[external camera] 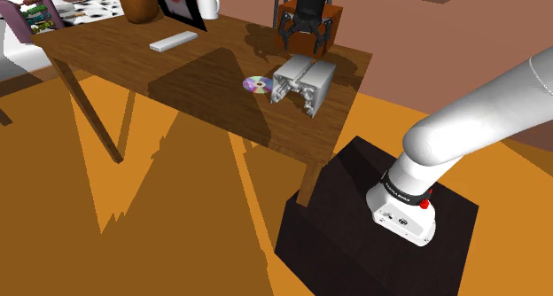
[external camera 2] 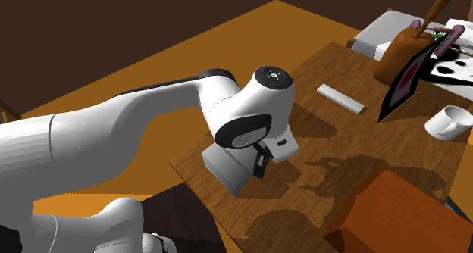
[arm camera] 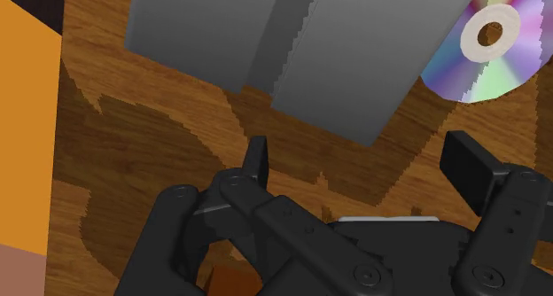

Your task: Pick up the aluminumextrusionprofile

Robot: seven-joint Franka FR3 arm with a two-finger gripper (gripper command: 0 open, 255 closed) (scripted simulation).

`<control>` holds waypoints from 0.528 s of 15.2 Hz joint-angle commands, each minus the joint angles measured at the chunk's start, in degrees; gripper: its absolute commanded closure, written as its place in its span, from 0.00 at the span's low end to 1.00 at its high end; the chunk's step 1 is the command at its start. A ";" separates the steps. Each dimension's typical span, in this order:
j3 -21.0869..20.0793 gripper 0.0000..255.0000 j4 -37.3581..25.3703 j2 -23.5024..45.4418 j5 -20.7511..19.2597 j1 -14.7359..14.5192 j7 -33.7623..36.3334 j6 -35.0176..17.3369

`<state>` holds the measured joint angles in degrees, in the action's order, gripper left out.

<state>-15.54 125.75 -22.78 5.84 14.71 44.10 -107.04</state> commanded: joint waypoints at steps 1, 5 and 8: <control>-0.04 0.00 0.63 -0.13 0.06 -0.04 0.03 -0.55; -0.04 1.00 0.68 -0.08 0.05 -0.03 0.01 -0.66; -0.04 1.00 0.66 -0.05 0.05 -0.02 0.01 -0.67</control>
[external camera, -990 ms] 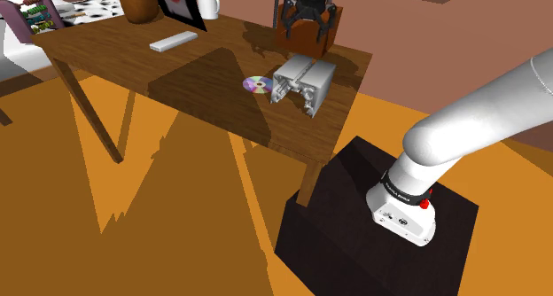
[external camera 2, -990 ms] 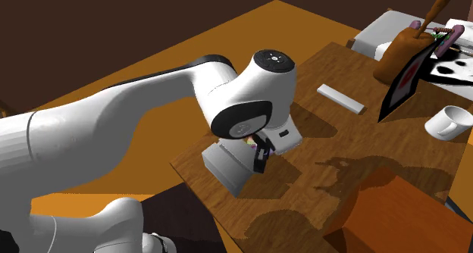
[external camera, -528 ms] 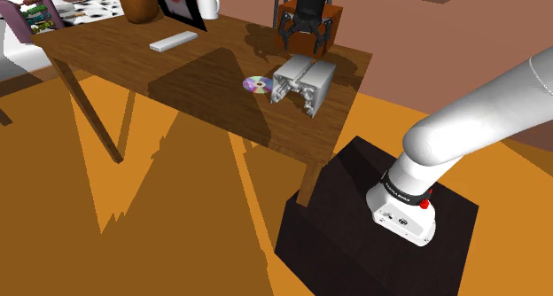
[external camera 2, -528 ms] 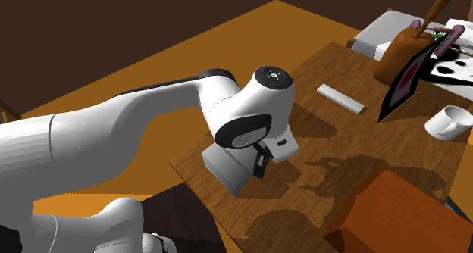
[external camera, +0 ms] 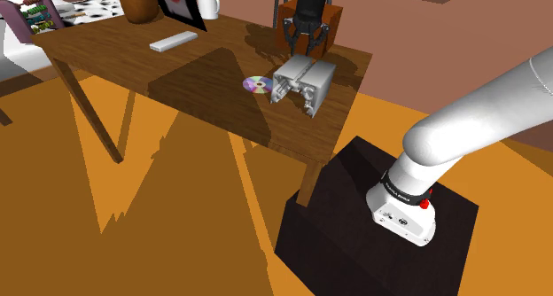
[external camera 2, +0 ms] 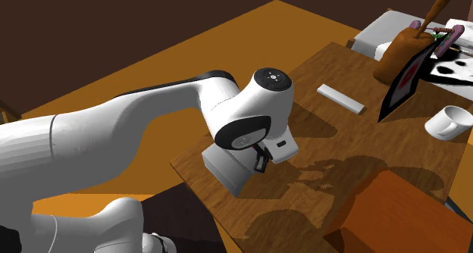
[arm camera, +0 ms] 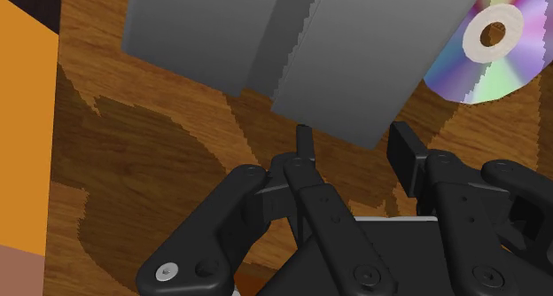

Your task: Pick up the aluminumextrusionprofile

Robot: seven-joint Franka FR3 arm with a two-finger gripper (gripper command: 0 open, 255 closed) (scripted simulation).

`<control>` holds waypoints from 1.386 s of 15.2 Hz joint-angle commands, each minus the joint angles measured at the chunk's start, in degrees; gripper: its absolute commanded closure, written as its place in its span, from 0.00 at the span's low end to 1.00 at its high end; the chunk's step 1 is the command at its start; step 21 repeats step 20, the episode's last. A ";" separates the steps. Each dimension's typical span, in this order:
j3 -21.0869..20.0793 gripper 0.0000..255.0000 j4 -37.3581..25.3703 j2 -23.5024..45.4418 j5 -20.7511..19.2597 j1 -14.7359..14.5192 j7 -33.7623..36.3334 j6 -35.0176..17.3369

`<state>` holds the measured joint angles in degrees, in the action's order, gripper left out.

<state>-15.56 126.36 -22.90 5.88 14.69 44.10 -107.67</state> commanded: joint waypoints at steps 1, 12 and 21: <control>0.00 1.00 0.05 0.08 0.00 0.01 -0.02 -0.03; 0.42 1.00 -7.06 0.18 -0.33 0.22 0.14 6.98; 0.62 1.00 -12.45 0.89 -0.62 0.41 0.30 11.67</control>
